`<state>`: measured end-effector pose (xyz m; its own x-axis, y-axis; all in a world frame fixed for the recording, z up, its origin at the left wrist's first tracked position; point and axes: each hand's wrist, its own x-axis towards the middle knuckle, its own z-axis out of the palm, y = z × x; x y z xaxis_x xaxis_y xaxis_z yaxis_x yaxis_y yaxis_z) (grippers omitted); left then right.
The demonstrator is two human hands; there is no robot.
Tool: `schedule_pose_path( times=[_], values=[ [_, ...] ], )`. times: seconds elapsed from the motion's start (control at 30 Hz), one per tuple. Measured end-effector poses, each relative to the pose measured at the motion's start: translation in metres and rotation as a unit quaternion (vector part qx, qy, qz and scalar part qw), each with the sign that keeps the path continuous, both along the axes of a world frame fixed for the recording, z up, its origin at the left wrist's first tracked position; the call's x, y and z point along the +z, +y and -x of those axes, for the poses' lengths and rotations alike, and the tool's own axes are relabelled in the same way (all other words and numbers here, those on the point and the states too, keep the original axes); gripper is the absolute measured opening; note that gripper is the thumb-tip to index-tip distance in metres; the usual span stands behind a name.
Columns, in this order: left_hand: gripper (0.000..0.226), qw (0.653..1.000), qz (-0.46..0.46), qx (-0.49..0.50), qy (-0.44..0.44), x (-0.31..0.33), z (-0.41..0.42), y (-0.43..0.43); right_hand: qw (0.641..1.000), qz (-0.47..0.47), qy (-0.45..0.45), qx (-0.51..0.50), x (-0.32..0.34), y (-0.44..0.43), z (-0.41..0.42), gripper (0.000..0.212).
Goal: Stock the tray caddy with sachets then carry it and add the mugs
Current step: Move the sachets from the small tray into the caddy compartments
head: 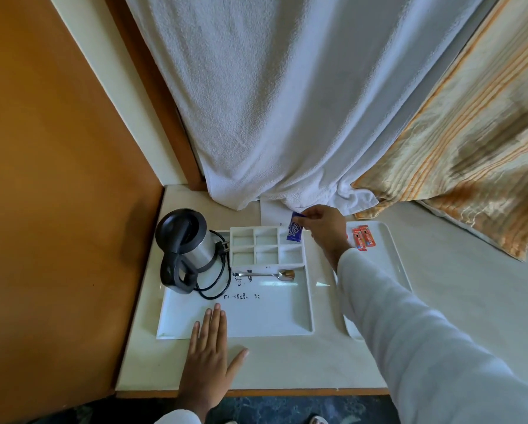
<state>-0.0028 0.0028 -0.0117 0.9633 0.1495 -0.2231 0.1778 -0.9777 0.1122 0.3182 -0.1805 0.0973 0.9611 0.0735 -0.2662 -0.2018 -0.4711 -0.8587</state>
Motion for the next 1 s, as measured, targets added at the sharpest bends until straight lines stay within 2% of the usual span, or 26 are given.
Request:
schedule_pose_path(
  times=[0.23, 0.4, 0.87, 1.0],
  values=[
    [0.096, 1.000, 0.003, 0.007, -0.003, -0.005, 0.001, 0.001, 0.998, 0.002, 0.022, -0.060, -0.033, 0.004, 0.005, 0.014],
    [0.098, 1.000, 0.010, 0.010, -0.006, -0.010, 0.003, 0.002, 0.997, 0.005, -0.011, -0.071, -0.044, 0.006, 0.013, 0.018],
    [0.098, 1.000, 0.008, 0.014, -0.001, -0.012, 0.003, 0.002, 0.994, 0.090, -0.040, -0.047, -0.049, 0.008, 0.019, 0.029],
    [0.098, 1.000, 0.010, 0.014, 0.001, -0.011, 0.002, 0.002, 0.986, 0.146, -0.077, -0.014, -0.048, 0.012, 0.024, 0.031]
  ],
)
